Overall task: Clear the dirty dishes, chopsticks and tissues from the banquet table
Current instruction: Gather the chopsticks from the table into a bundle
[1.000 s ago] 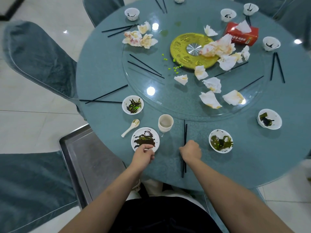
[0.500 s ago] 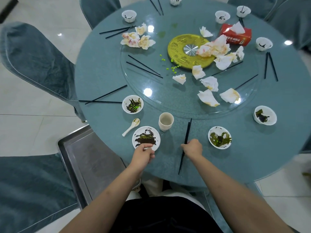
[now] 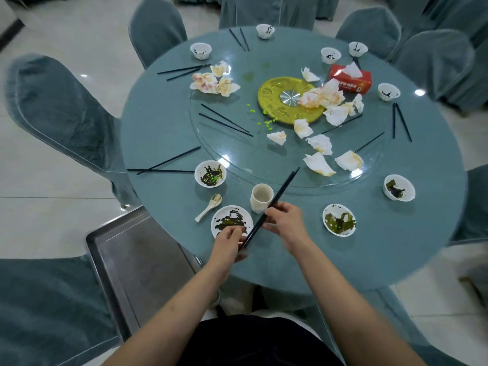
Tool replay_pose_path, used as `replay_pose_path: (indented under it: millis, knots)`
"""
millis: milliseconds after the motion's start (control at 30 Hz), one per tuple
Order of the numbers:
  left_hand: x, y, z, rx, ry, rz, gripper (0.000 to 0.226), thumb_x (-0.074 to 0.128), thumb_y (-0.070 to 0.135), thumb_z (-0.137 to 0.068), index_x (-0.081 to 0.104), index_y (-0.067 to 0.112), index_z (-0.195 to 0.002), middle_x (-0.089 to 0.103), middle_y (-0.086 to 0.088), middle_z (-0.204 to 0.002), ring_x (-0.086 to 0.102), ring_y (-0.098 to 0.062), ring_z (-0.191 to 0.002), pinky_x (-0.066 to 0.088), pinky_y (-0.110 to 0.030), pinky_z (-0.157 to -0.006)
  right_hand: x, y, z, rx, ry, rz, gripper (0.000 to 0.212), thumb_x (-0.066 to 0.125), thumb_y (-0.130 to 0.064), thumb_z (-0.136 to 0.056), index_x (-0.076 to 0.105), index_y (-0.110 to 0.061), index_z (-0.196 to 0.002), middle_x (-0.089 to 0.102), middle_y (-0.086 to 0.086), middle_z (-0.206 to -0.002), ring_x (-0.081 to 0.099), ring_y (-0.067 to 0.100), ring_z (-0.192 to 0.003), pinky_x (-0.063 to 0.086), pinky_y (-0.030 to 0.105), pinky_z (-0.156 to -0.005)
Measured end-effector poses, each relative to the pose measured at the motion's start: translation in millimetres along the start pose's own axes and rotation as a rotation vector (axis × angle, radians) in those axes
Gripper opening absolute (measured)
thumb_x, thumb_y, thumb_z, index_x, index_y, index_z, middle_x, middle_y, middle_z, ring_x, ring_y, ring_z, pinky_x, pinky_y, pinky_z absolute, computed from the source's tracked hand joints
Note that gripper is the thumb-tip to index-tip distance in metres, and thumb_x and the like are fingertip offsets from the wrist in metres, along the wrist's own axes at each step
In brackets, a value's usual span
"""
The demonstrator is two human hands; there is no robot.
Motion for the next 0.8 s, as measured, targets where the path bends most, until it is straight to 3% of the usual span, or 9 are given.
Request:
replay_pose_path:
  millis: [67,133,233,367,467,667,800]
  knots:
    - [-4,6,6,0.026,-0.029,0.004,0.02,0.048,0.028,-0.106,0.065,0.018,-0.105,0.07,-0.004,-0.094,0.061,-0.015,-0.069,0.053,-0.03,-0.059,19,-5,6,-0.01,-0.051,-0.001,0.008,0.064,0.005,-0.091,0.066,-0.001,-0.097,0.069,0.015,-0.084,0.069,0.022,-0.072,0.061,0.035,-0.068]
    - [-13,15,10,0.087,-0.033,-0.016,0.023,0.049,0.03,-0.107,0.066,0.018,-0.098,0.07,-0.002,-0.086,0.053,-0.011,-0.056,0.041,-0.024,-0.051,36,-8,11,-0.034,-0.084,0.029,0.009,0.064,0.005,-0.091,0.065,0.002,-0.099,0.067,0.016,-0.086,0.07,0.025,-0.078,0.063,0.04,-0.075]
    - [-33,27,17,0.192,-0.025,-0.031,0.024,0.052,0.026,-0.106,0.064,0.014,-0.09,0.061,-0.002,-0.072,0.037,-0.008,-0.045,0.028,-0.022,-0.046,61,-11,18,-0.064,-0.109,0.053,0.008,0.066,0.005,-0.09,0.064,0.001,-0.096,0.066,0.017,-0.088,0.07,0.029,-0.083,0.062,0.038,-0.075]
    - [-66,35,31,0.262,-0.01,-0.061,0.021,0.057,0.026,-0.105,0.066,0.008,-0.097,0.051,0.006,-0.064,0.036,-0.005,-0.048,0.031,-0.02,-0.047,92,-12,30,-0.058,-0.182,0.03,0.011,0.067,0.007,-0.09,0.065,0.002,-0.099,0.07,0.017,-0.089,0.073,0.033,-0.087,0.062,0.044,-0.081]
    - [-88,36,39,0.279,0.033,-0.046,0.022,0.058,0.026,-0.104,0.07,0.008,-0.1,0.048,0.008,-0.064,0.037,-0.004,-0.052,0.032,-0.019,-0.049,110,-17,39,-0.067,-0.221,0.012,0.01,0.067,0.005,-0.092,0.065,0.002,-0.101,0.071,0.013,-0.087,0.073,0.025,-0.079,0.062,0.04,-0.079]
    - [-122,41,69,0.292,0.099,0.015,0.025,0.054,0.02,-0.106,0.076,0.008,-0.102,0.046,0.019,-0.053,0.041,0.0,-0.049,0.035,-0.015,-0.049,136,-28,35,-0.059,-0.239,-0.046,0.014,0.066,-0.016,-0.1,0.066,-0.003,-0.105,0.073,0.015,-0.094,0.07,0.027,-0.082,0.06,0.035,-0.072]
    - [-140,39,84,0.3,0.162,0.057,0.025,0.053,0.016,-0.106,0.076,0.005,-0.106,0.04,0.007,-0.057,0.036,-0.005,-0.046,0.03,-0.017,-0.045,159,-32,38,-0.076,-0.309,-0.011,0.019,0.065,-0.018,-0.101,0.068,0.0,-0.106,0.071,0.012,-0.092,0.07,0.026,-0.085,0.062,0.041,-0.081]
Point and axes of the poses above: each hand's wrist, its own z-axis away from the middle knuckle, its own x-axis out of the palm, y = z × x, the point moved 8 cm from there along -z, towards the middle knuckle
